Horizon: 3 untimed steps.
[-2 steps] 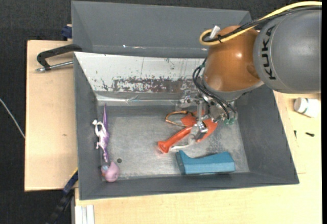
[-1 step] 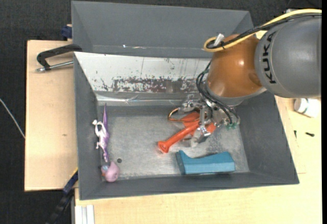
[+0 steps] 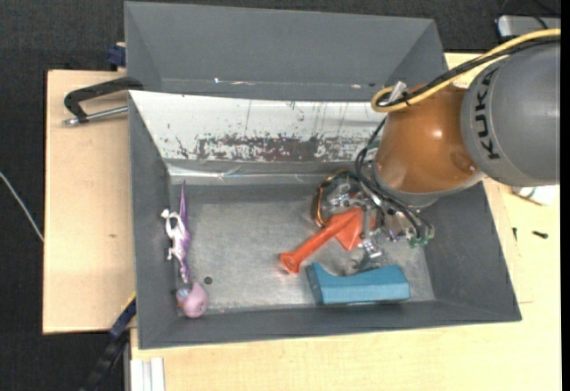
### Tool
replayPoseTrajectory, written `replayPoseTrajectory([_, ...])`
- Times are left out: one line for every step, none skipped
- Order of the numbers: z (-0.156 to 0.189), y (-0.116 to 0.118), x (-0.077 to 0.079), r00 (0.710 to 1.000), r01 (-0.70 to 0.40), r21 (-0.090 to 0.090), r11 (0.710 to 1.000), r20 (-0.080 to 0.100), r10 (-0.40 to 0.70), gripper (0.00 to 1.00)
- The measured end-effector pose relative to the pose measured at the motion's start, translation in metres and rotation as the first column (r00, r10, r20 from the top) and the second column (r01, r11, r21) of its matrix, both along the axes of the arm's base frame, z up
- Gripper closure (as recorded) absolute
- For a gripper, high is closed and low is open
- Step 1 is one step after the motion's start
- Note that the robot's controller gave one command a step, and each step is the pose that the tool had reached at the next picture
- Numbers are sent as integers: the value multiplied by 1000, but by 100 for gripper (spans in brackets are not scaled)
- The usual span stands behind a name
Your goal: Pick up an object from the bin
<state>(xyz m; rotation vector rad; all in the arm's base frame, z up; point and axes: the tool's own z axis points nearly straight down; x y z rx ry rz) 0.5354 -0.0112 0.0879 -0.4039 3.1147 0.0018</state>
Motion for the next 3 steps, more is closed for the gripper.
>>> replayPoseTrajectory([-12, -6, -33, 999, -43, -1, 999, 17, 43, 100])
replayPoseTrajectory([-12, -6, -33, 999, -42, -1, 999, 17, 42, 100])
replayPoseTrajectory([192, 5, -26, 997, -73, 0, 997, 1, 73, 100])
